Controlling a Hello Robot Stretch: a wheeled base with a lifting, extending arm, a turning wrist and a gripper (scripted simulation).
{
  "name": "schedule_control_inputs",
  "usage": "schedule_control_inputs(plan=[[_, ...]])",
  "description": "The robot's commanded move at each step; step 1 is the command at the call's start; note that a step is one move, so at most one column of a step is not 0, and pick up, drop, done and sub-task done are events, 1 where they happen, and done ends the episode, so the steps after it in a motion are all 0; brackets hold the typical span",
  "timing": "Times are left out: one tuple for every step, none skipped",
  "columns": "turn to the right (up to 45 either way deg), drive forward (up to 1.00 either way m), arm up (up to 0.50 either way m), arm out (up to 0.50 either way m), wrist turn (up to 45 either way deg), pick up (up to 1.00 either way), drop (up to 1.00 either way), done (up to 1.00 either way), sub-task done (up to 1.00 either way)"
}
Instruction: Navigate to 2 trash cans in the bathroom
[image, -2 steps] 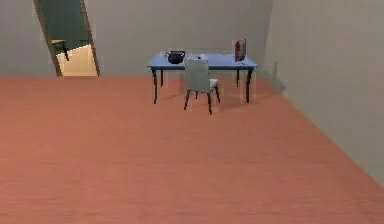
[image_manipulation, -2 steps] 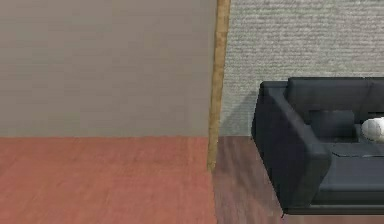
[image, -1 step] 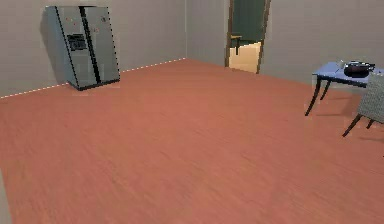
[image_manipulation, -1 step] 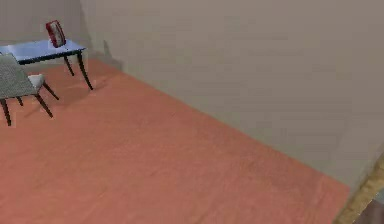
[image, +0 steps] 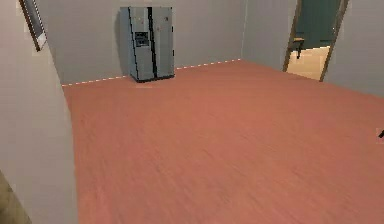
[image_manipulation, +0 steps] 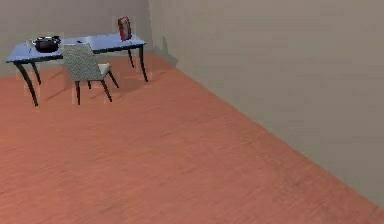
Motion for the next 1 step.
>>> schedule_control_inputs(plan=[[0.0, 0.05, 0.00, 0.00, 0.0, 0.00, 0.00, 0.00, 0.00]])
